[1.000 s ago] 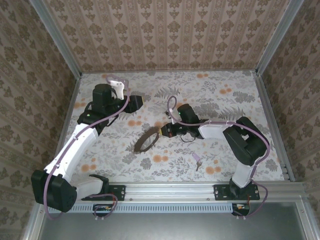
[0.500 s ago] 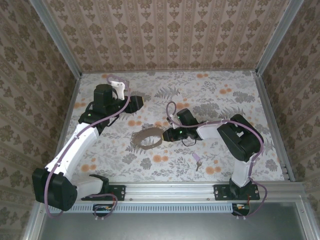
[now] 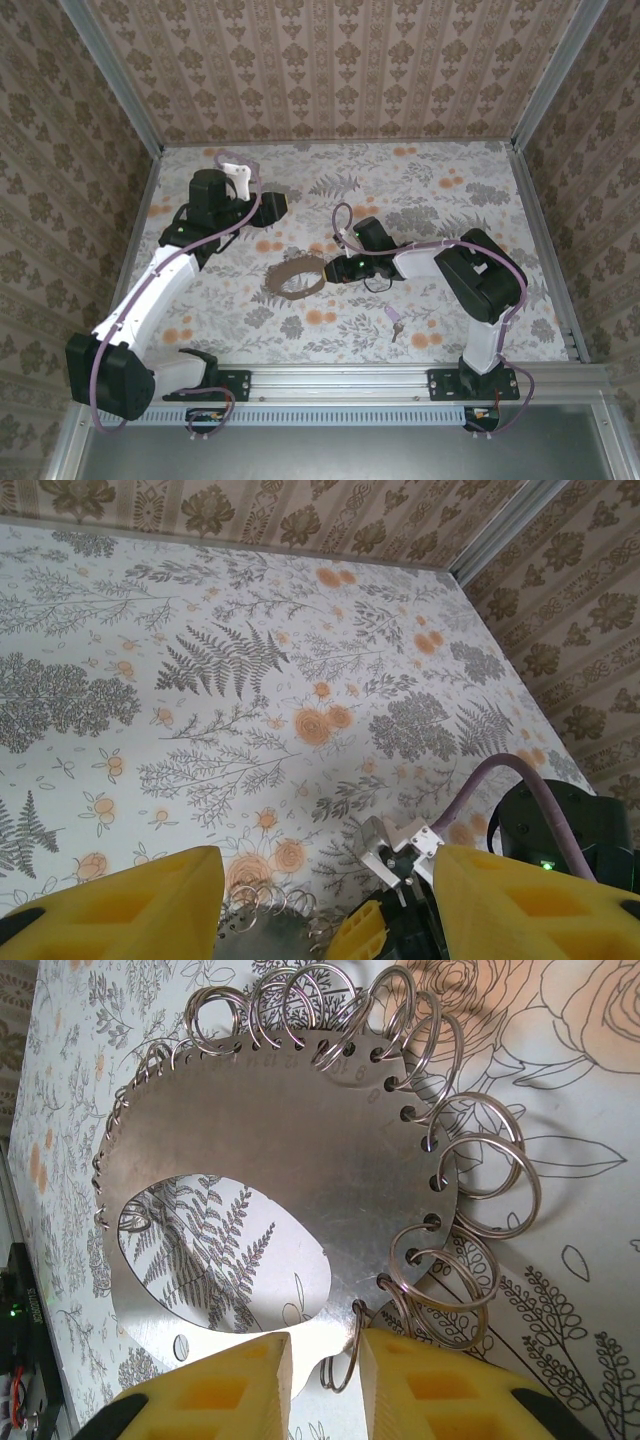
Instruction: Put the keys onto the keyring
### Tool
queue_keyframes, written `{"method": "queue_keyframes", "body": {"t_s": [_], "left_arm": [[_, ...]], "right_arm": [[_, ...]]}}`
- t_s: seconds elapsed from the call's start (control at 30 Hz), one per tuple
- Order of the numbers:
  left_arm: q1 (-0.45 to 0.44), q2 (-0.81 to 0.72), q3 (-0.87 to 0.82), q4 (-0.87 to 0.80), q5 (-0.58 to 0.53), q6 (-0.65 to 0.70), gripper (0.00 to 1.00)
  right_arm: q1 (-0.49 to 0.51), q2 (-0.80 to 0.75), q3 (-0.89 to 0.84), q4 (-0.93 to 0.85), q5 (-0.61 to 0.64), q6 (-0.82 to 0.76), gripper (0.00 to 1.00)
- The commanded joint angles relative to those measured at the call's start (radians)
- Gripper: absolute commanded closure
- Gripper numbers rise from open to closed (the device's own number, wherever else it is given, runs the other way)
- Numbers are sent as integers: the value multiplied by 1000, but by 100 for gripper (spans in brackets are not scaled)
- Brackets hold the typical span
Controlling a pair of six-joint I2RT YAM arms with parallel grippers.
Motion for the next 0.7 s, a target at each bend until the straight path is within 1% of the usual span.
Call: {"method": "queue_keyframes", "body": {"t_s": [0.0,0.27,0.67], "left_arm": [[-4,-6,-10,20,-8,-10,41],[-5,-7,-16,30,-10,-14,40],[-5,-8,-20,31,-10,-14,39]], "right_arm": [[4,-12,-21,-40,17,1,73],[6,-50,-41,-54,14,10,75],[18,-38,-36,-47,20,18,75]]}}
